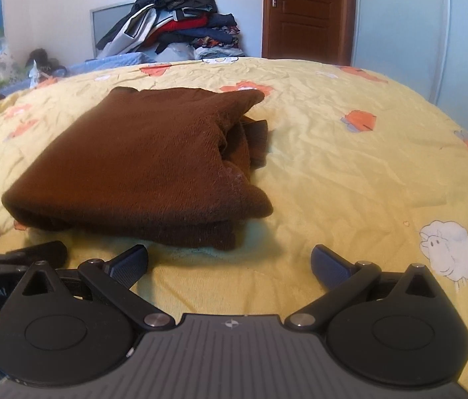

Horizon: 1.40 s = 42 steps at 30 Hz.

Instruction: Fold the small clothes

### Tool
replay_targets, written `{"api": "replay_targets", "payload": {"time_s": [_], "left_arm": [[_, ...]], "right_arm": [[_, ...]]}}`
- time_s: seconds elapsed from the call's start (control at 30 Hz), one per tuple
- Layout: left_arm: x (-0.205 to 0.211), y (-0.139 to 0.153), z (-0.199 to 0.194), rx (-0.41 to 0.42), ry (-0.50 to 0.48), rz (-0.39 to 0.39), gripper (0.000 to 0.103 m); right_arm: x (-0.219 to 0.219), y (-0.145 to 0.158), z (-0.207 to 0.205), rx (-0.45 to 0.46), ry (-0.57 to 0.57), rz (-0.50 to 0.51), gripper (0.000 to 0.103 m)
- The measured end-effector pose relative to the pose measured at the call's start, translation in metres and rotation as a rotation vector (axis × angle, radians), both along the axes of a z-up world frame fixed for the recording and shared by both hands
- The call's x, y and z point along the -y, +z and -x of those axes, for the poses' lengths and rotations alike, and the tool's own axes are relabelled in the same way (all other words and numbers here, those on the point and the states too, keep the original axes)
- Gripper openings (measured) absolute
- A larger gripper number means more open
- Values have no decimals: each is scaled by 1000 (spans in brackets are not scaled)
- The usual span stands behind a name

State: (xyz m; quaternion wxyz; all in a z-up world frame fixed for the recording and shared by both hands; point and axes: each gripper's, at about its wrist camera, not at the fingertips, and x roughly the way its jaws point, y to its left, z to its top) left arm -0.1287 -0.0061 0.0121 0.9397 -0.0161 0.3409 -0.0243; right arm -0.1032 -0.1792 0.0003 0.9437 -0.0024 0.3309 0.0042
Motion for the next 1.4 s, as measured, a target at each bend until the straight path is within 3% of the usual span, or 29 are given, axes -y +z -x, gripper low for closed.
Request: {"api": "replay_targets", "payload": {"time_s": [0.4,0.67,1.03,1.4], "left_arm": [[8,1,4,-29,-7,-53,103],[10,5,3,-72,29,-38,103],[7,14,-6,-130,29,1,103],[9,19,-15,-137,34,-1,103]], "right_arm": [[1,3,1,-19,2,6,103],[1,4,0,-35,-4,2,103],[1,14,-12,-137,-40,-10,103],[0,19,-17,-131,-50,23,103]]}}
